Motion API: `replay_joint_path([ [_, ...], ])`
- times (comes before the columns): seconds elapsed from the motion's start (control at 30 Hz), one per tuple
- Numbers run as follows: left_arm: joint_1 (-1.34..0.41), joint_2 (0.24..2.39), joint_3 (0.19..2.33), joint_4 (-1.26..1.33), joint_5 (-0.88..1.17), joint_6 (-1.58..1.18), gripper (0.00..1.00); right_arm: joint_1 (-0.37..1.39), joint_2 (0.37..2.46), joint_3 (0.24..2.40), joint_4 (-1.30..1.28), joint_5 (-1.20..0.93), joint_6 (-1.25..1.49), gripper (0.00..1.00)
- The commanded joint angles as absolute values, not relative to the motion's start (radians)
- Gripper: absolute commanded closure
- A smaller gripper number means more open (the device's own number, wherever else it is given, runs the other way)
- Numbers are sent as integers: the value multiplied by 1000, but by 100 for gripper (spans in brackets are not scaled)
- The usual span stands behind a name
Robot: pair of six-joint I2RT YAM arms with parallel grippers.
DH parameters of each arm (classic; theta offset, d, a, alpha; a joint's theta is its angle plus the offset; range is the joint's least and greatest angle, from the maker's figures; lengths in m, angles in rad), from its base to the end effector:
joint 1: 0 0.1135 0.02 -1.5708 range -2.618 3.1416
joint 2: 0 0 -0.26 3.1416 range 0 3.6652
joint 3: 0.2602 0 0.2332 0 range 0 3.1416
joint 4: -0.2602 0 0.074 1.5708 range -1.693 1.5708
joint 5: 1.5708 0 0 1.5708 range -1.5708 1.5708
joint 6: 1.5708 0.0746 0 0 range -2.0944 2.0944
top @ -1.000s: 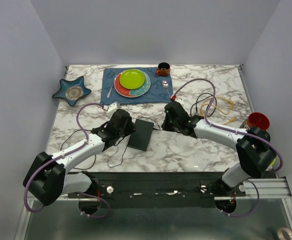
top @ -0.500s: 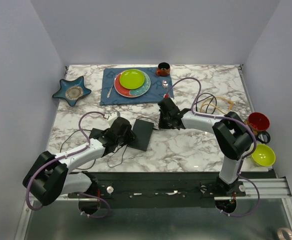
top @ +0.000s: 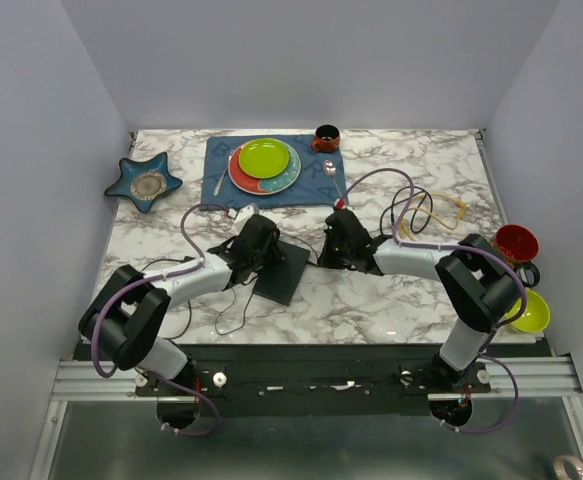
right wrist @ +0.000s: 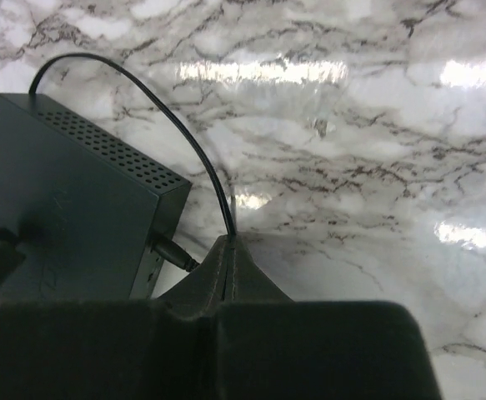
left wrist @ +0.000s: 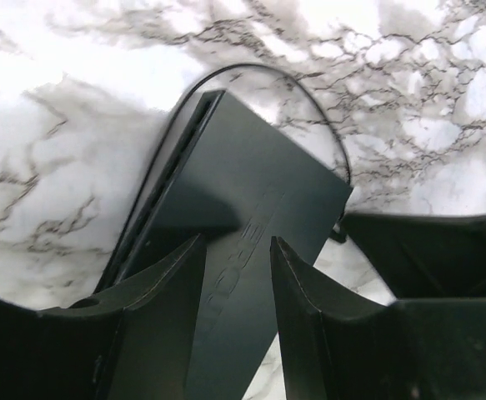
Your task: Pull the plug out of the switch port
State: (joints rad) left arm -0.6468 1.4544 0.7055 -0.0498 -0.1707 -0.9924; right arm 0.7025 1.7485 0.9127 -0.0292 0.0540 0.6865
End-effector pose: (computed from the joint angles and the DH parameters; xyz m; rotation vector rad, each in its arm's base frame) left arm 0.2459 -0.1698 0.1566 -0.5018 2.3827 -0.5808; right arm 0.2758 0.2282 0.1295 0.0049 2.5131 0.5402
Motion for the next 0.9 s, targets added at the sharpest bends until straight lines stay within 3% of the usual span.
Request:
replay_joint_path([
  [0.0,-640,1558,752,-77,-123,-943,48,761,1726,806,-32,-29,733,99],
  [0.3,-640,1635,853,-69,-98,-923,48,842,1634,715,-8,-6,795,99],
  [0.43,-640,1556,861,-92,-150,-930,48,842,1527,729,-119,156,756,99],
  [0.5,-640,1490,845,-113,-187,-931,48,844,1491,752,-152,190,717,94],
  [0.63,-640,1390,786,-129,-198,-962,48,844,1480,816,-221,189,543,69],
  [0.87,-643,1263,591,-58,-101,-1052,50,877,1509,870,-255,133,365,49],
])
